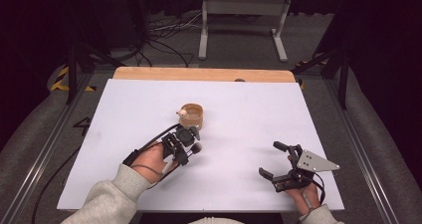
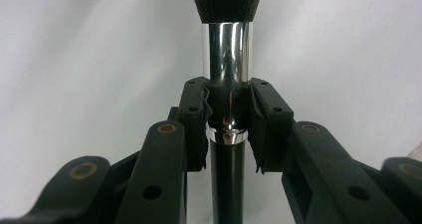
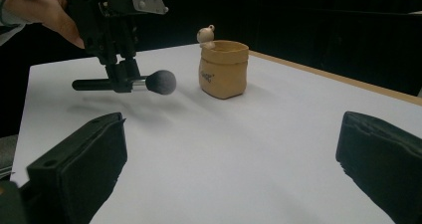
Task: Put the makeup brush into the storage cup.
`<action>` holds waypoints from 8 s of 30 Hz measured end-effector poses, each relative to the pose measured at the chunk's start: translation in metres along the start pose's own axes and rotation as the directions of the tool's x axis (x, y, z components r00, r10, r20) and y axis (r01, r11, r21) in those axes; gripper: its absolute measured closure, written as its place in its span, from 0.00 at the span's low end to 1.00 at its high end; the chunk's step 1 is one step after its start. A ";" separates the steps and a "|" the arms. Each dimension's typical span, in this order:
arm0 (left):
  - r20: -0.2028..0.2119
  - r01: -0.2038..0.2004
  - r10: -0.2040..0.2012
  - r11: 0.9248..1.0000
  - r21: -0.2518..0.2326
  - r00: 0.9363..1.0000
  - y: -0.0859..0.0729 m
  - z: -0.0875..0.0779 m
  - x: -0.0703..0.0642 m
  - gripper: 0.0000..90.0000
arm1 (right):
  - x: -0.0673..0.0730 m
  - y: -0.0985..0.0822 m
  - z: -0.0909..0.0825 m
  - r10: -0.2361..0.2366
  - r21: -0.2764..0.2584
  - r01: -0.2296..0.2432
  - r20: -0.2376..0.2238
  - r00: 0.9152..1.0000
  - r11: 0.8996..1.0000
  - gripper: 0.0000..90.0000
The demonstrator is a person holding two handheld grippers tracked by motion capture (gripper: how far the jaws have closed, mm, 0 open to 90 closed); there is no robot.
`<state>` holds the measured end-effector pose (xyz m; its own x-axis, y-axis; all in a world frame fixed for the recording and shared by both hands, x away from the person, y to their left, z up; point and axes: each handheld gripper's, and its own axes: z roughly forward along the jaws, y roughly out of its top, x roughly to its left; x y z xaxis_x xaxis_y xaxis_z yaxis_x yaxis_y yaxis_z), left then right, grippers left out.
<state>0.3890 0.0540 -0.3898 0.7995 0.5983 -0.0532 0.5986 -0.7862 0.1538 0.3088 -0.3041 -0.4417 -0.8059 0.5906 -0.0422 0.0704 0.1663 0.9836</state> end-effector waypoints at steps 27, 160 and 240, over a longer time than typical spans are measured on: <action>0.027 -0.001 0.012 0.932 -0.362 1.000 -0.017 -0.049 0.008 0.79 | 0.000 -0.001 0.001 0.009 0.002 -0.009 0.000 1.000 1.000 0.00; -0.016 -0.036 0.086 0.240 -0.970 0.996 0.011 -0.016 0.109 0.78 | 0.002 0.000 -0.010 0.008 -0.038 -0.008 -0.002 1.000 0.999 0.00; 0.027 -0.028 0.214 0.252 -0.967 0.976 -0.076 -0.039 0.084 0.05 | -0.011 0.007 -0.010 0.010 -0.051 -0.009 0.015 1.000 0.999 0.00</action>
<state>0.4089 0.1702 -0.3673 0.9103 0.4115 -0.0458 0.0797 -0.0656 0.9947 0.3121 -0.3168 -0.4325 -0.7963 0.6038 -0.0353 0.0474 0.1205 0.9916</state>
